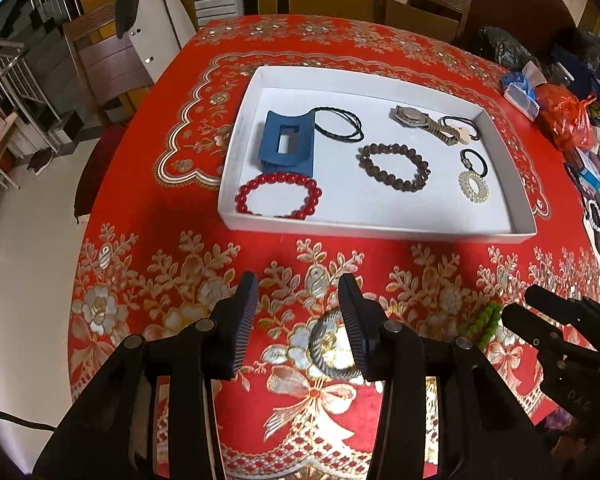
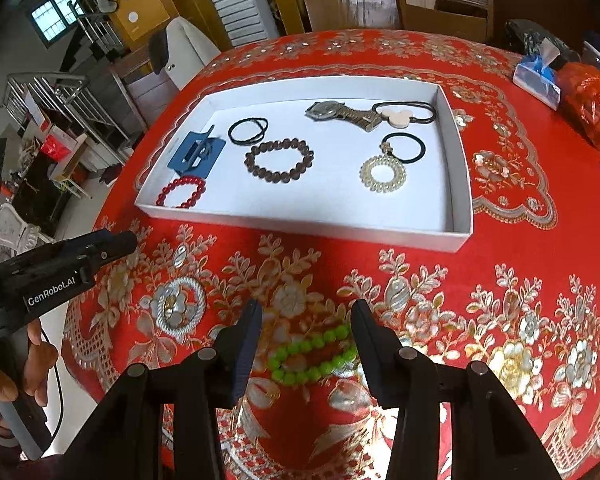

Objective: Organize jewelry
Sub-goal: 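Move left tool toward the silver braided bangle while right tool approaches the green bead bracelet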

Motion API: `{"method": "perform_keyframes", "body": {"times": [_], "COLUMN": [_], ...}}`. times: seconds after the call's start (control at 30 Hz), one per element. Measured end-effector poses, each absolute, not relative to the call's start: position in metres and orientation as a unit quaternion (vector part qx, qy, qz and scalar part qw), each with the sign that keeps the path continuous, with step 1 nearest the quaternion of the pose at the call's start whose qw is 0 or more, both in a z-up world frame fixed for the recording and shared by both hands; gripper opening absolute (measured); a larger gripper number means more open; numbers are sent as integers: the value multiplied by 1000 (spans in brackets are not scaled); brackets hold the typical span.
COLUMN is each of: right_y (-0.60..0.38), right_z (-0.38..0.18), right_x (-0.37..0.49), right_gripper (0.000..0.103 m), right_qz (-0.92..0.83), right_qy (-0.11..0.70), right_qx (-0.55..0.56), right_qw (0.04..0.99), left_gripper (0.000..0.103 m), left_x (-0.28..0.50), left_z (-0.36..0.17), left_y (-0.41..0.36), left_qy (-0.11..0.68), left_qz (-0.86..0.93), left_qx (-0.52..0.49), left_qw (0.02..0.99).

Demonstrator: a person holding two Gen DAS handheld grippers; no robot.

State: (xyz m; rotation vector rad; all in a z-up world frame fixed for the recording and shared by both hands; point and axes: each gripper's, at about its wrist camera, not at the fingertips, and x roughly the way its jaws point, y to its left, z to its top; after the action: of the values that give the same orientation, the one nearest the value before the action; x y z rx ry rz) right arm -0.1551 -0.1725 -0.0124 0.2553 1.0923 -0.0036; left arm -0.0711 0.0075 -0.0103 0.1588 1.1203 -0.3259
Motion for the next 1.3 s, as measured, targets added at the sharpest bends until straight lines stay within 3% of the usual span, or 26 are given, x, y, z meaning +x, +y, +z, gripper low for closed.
{"method": "perform_keyframes", "body": {"times": [0.47, 0.6, 1.1, 1.3], "right_y": [-164, -164, -173, -179], "right_z": [-23, -26, -49, -49], "right_x": [-175, -179, -196, -186], "right_gripper": [47, 55, 56, 56], "right_qz": [-9, -10, -12, -40], "right_qy": [528, 529, 549, 541], "right_qx": [129, 132, 152, 112], "right_qw": [840, 838, 822, 832], "left_gripper": [46, 48, 49, 49], "left_x": [-88, -90, -80, -82], "left_z": [-11, -12, -30, -41], "left_y": [19, 21, 49, 56], "left_qy": [529, 530, 575, 591], "left_qz": [-160, -160, -154, -151], "left_qx": [70, 70, 16, 6], "left_qw": [830, 830, 803, 792]}}
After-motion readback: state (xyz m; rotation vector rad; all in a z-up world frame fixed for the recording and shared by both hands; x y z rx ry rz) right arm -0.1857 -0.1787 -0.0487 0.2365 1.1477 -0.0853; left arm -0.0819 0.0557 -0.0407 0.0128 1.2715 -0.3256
